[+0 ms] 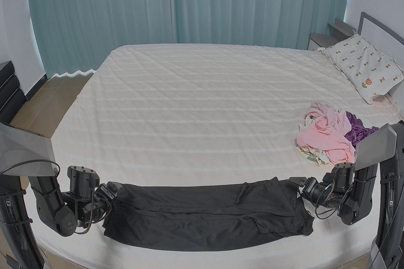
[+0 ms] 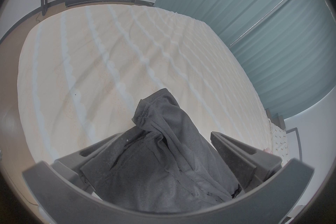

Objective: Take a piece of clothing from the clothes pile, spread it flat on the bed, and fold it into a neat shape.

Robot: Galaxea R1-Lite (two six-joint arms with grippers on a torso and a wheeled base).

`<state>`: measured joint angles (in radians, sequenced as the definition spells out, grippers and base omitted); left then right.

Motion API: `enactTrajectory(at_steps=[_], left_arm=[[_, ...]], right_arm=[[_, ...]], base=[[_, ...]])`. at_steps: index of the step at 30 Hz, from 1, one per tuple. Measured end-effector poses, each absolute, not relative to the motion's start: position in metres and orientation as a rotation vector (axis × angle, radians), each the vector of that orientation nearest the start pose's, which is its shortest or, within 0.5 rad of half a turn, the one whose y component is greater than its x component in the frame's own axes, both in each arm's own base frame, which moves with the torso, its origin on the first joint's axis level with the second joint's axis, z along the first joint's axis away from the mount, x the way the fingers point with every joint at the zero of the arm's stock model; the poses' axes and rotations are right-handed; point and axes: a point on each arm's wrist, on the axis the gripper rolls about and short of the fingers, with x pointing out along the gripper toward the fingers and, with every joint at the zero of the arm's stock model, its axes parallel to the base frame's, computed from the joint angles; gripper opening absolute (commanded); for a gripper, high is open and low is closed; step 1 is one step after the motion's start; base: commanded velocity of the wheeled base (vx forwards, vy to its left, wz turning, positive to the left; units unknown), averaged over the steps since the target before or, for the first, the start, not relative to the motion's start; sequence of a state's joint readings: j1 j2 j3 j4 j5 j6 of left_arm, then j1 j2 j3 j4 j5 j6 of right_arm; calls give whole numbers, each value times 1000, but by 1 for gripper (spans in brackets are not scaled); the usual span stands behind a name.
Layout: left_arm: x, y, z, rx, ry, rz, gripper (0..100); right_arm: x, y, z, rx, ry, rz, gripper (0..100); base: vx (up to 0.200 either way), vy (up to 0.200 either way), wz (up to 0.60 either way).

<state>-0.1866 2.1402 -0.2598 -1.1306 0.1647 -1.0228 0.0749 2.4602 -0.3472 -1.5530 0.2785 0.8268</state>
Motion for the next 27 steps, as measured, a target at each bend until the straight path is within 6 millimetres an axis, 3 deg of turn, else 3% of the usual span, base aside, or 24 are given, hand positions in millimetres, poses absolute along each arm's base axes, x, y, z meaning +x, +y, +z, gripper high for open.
enactTrajectory(at_steps=[13,27], left_arm=[[262,-50,-17,-860,679,357,100],[302,-56,-28,-840,542,429,100]], right_arm=[[293,28,-54,851,671,93,100],[292,31,-55,840,672,79,100]], base=[[0,0,0],[0,0,0]])
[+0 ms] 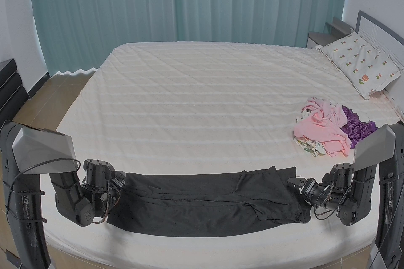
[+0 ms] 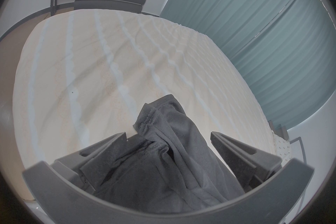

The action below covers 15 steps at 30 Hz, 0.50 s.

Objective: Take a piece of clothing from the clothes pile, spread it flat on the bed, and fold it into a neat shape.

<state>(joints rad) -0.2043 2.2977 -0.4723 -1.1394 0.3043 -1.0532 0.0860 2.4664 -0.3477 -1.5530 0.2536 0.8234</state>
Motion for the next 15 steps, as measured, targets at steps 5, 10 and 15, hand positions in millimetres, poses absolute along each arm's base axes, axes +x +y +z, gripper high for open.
enactTrajectory(at_steps=[5,10,15], left_arm=[[310,-57,-36,-831,529,445,100],[318,-54,-41,-830,508,471,0],[321,-51,-42,-832,492,489,0]], right_arm=[[292,31,-56,840,672,78,100],[292,31,-52,837,658,75,100],[289,36,-33,828,613,90,100]], base=[[0,0,0],[0,0,0],[0,0,0]])
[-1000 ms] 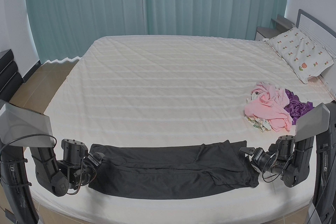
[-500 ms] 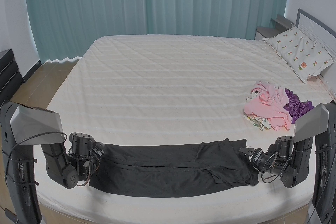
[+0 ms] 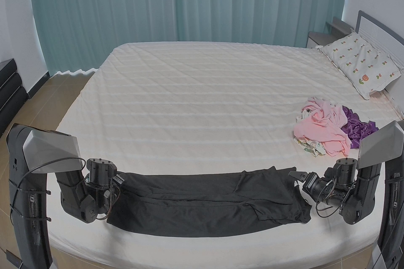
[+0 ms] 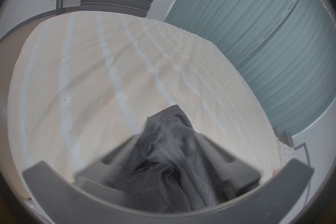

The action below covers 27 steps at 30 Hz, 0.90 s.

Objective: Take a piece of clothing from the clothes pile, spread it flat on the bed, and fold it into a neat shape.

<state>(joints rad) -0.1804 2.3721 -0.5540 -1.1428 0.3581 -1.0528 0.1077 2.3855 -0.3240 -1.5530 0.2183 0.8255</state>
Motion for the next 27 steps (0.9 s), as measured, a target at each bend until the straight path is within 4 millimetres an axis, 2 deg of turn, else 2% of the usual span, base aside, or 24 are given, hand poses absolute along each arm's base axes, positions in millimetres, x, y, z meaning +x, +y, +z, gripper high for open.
enactTrajectory(at_steps=[4,7,10,14,19,27], left_arm=[[322,-49,-42,-834,470,497,0],[322,-48,-40,-837,439,501,0],[322,-48,-38,-838,412,503,0],[320,-49,-38,-836,405,504,0],[319,-49,-39,-838,405,503,0],[317,-49,-38,-841,391,494,0]], right_arm=[[285,44,-22,815,589,98,100],[281,60,-17,798,581,116,100],[274,74,-14,790,593,139,100],[263,84,-14,774,630,153,100],[255,90,-17,758,668,168,100],[255,90,-31,750,713,150,100]], base=[[0,0,0],[0,0,0],[0,0,0],[0,0,0],[0,0,0],[0,0,0]])
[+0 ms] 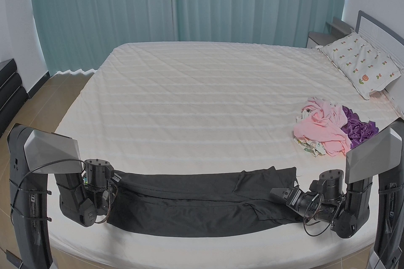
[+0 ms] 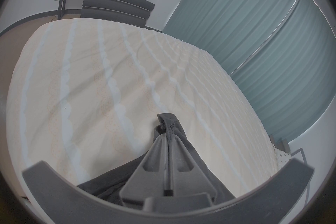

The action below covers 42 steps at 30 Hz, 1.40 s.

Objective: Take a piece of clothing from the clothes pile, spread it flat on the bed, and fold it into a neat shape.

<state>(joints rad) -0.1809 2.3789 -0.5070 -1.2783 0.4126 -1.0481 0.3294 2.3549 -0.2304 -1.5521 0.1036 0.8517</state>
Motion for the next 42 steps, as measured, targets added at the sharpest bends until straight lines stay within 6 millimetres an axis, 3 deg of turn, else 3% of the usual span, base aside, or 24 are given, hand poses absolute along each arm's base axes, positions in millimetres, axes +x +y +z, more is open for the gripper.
enactTrajectory(at_steps=[16,26,27,42], left_arm=[[316,-49,-40,-839,399,494,0],[316,-49,-40,-838,398,495,0],[316,-49,-40,-838,399,495,0],[316,-47,-39,-840,390,498,0]], right_arm=[[254,88,-47,739,761,124,100],[266,87,-52,751,732,114,100],[268,87,-52,752,726,111,0],[271,87,-54,751,716,108,0]], base=[[0,0,0],[0,0,0],[0,0,0],[0,0,0]])
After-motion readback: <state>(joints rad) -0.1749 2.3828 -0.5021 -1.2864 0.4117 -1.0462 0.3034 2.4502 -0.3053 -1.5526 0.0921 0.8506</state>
